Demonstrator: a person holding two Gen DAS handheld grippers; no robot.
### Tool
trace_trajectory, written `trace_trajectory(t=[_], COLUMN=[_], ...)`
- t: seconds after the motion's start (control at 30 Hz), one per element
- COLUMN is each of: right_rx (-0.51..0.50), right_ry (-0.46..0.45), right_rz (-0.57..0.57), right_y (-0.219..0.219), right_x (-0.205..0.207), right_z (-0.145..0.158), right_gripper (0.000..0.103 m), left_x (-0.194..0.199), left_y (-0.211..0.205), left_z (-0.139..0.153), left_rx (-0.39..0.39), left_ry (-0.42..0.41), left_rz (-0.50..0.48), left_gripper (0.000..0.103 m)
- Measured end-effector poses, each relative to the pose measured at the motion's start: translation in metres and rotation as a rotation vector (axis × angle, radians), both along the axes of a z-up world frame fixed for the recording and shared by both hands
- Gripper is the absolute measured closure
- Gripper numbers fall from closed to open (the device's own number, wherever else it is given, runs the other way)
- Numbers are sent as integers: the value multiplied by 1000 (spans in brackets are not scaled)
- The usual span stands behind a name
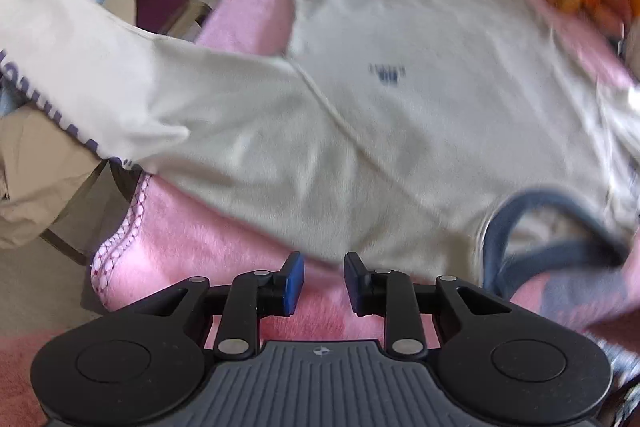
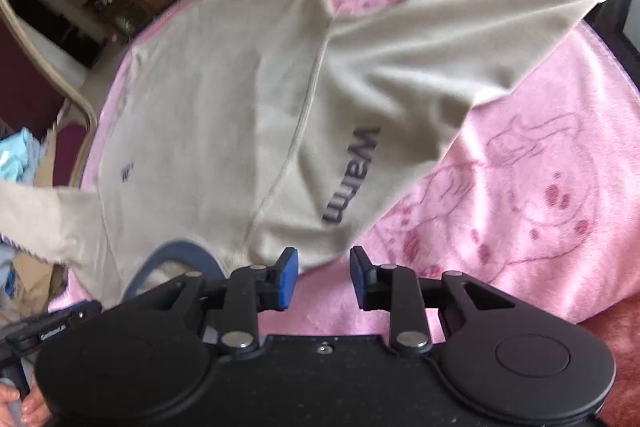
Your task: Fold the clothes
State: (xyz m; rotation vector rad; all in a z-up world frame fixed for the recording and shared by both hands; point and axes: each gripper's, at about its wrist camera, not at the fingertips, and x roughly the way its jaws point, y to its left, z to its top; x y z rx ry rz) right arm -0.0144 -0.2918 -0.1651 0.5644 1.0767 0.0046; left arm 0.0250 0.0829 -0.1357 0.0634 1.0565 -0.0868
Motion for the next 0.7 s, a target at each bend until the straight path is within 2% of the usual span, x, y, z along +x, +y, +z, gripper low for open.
trace_trajectory(t=[0.1,0.2,0.3,0.47,0.6,0.7], right_rx=[20,47,79,-13,-70,-87], right_ry=[-93,-151,-153,-90,-89,-48], right_rz=[-32,-33,19,127,171,169], right_y=[-5,-1,12,35,43,40], right_x=[-1,5,17,32,25,9], right_z=[9,11,4,-10,-5,-1], right_gripper=[76,82,82,82,82,82], left_x=[7,16,21,15,2,-12], left_y=[-1,-11,-30,-48,-48,-47], left_z=[6,4,-7,-20,-20,-16], left_rx=[-84,-133,-107,-7,25,55], left_ry=[-50,-68,-43,-35,-21,-19], left_rz=[8,-10,-65,-143,-175,-204], left_gripper=[77,77,77,77,77,77])
